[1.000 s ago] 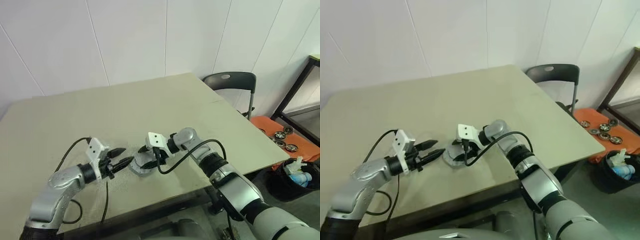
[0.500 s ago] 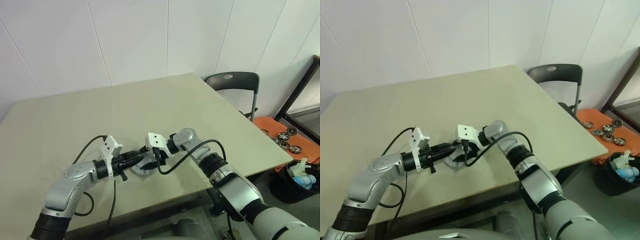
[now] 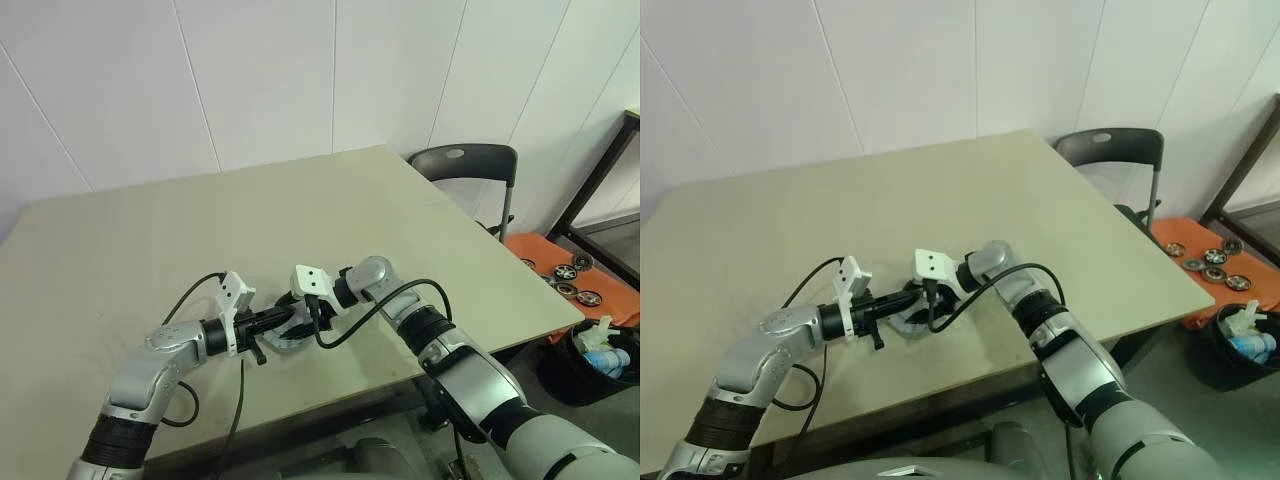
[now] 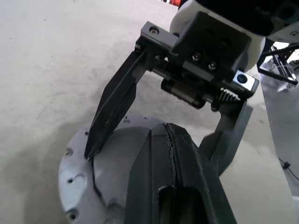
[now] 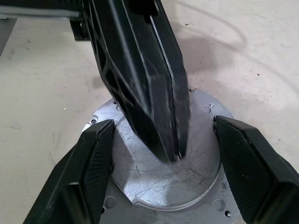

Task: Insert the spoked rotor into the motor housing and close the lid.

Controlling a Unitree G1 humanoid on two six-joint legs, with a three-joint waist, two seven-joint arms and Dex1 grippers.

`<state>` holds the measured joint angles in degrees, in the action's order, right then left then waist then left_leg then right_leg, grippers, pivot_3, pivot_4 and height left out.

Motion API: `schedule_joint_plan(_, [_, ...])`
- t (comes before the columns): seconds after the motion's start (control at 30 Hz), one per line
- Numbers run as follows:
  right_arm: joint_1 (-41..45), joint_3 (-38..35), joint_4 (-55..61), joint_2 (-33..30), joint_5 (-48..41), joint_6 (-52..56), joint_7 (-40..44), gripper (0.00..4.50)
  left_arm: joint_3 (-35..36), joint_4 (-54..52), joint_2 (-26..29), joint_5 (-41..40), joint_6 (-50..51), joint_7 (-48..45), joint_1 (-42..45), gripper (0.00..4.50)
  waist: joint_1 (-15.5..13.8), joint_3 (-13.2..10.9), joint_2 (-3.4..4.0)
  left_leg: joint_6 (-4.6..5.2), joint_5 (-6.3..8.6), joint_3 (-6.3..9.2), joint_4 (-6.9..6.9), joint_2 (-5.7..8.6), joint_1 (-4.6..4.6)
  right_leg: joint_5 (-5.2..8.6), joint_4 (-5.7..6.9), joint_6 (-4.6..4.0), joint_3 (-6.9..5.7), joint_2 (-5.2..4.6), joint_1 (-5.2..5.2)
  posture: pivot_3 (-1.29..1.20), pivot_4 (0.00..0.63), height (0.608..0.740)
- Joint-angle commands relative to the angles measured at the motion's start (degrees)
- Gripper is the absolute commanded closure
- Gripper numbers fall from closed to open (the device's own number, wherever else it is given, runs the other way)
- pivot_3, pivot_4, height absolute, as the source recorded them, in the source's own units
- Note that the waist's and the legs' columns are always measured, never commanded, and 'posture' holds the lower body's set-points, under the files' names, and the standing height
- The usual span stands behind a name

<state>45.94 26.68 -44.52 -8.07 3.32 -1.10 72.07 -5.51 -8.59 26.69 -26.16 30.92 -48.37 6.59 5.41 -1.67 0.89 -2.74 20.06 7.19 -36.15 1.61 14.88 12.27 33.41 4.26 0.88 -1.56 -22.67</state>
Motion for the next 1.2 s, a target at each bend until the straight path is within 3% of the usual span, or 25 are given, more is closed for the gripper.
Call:
schedule_joint_plan(0.03, [-3.0, 3.5, -4.5, -2.4, 6.3, 2.9, -3.2, 1.47, -1.8, -0.3, 0.3, 1.5, -0.8, -0.7, 0.8, 4.49, 0.0, 0.0, 0.01, -0.02, 0.01, 0.00, 0.00, 0.01, 0.00, 0.00, 0.00, 0.00, 0.00, -0.01, 0.00, 0.00, 0.000, 0.740])
schedule_joint_plan(0.4, [-3.9, 3.1, -3.4, -2.8, 5.8, 4.7, -2.8, 1.47, -3.9, 5.2, 3.0, 9.2, -6.4, -0.2, 1.5, 4.49, 0.0, 0.0, 0.07, -0.14, 0.08, 0.17, 0.02, 0.04, 0.01, 0.00, -0.05, -0.01, -0.08, -0.01, 0.00, 0.00, 0.000, 0.740])
schedule_joint_plan(0.87, [-2.1, -0.6, -2.7, -2.6, 0.9, 15.1, 1.6, 1.47, -4.4, 5.9, 2.6, 8.8, -7.2, -2.3, 2.1, 4.49, -1.3, 0.1, 0.11, 0.05, -0.03, 0.65, 0.10, 0.48, 0.20, 0.00, 0.14, 0.01, 0.07, -0.11, -0.06, 0.00, 0.000, 0.740])
schedule_joint_plan(1.2, [-2.2, 0.9, -2.2, -3.0, 3.1, 10.2, 0.3, 1.47, -3.6, 6.8, 3.8, 8.9, -7.7, -3.7, 2.5, 4.49, -1.4, 0.0, 0.11, -0.02, 0.02, 0.72, 0.11, 0.53, 0.25, 0.00, 0.10, 0.00, 0.07, -0.12, -0.08, 0.00, 0.000, 0.740])
